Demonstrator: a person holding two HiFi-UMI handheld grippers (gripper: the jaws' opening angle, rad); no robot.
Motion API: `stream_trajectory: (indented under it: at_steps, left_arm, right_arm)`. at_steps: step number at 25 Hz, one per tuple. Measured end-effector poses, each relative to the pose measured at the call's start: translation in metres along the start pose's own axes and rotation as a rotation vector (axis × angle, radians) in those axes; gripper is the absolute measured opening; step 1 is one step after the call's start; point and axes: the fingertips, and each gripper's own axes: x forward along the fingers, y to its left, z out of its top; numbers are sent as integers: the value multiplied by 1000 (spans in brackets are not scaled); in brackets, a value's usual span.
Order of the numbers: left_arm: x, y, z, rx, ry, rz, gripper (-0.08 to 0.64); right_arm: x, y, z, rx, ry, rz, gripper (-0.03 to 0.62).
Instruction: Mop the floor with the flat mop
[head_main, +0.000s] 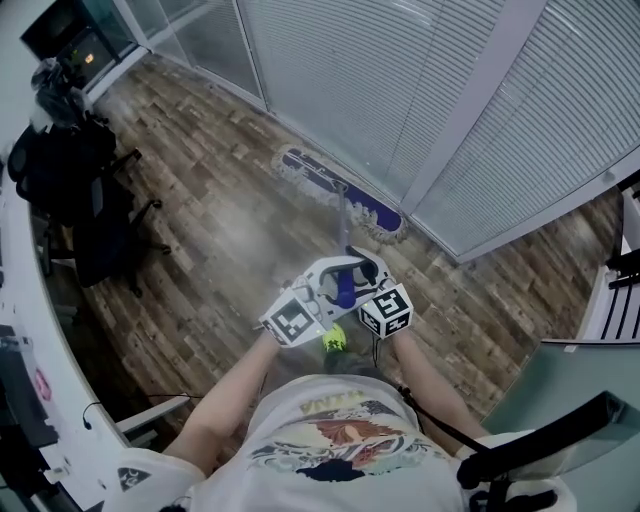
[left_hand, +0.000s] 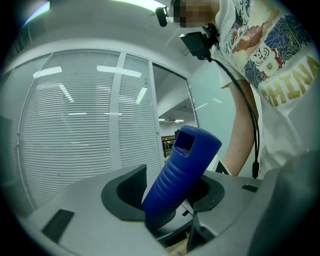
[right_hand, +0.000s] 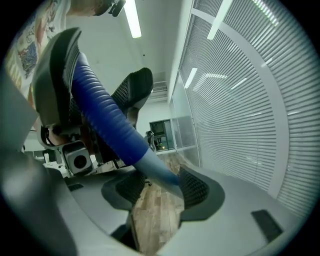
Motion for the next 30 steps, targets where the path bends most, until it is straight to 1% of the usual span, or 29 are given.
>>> stream_trajectory:
  at_steps: [2, 6, 8, 10, 14, 17, 21, 27, 30]
  left_arm:
    - [12, 14, -1, -2, -2, 2, 186]
    - [20, 40, 9, -25, -37, 44, 189]
    - [17, 47, 11, -37, -37, 57, 189]
    - [12, 47, 9, -53, -21, 59, 190]
    - [-5, 32, 4, -74, -3, 85, 198]
    - [-15, 9, 5, -78, 8, 91, 198]
    - [-30, -33, 12, -91, 2, 111, 201]
    - [-72, -120, 30, -111, -8, 155, 201]
    - [-101, -166, 40, -126, -16, 194, 201]
  right_arm:
    - [6, -17, 2, 4, 6, 5, 206]
    - [17, -35, 18, 45, -22, 19, 212]
    - [22, -34, 23, 52, -28, 32, 213]
    - [26, -29, 22, 45, -14, 54, 216]
    - [23, -7, 14, 16, 17, 94, 216]
    - [10, 13, 7, 5, 36, 114, 218]
    - [-19, 50, -3, 13, 42, 131, 218]
    - [-76, 133, -18, 37, 17, 158, 222]
    - [-104, 184, -26, 43, 10, 194, 225]
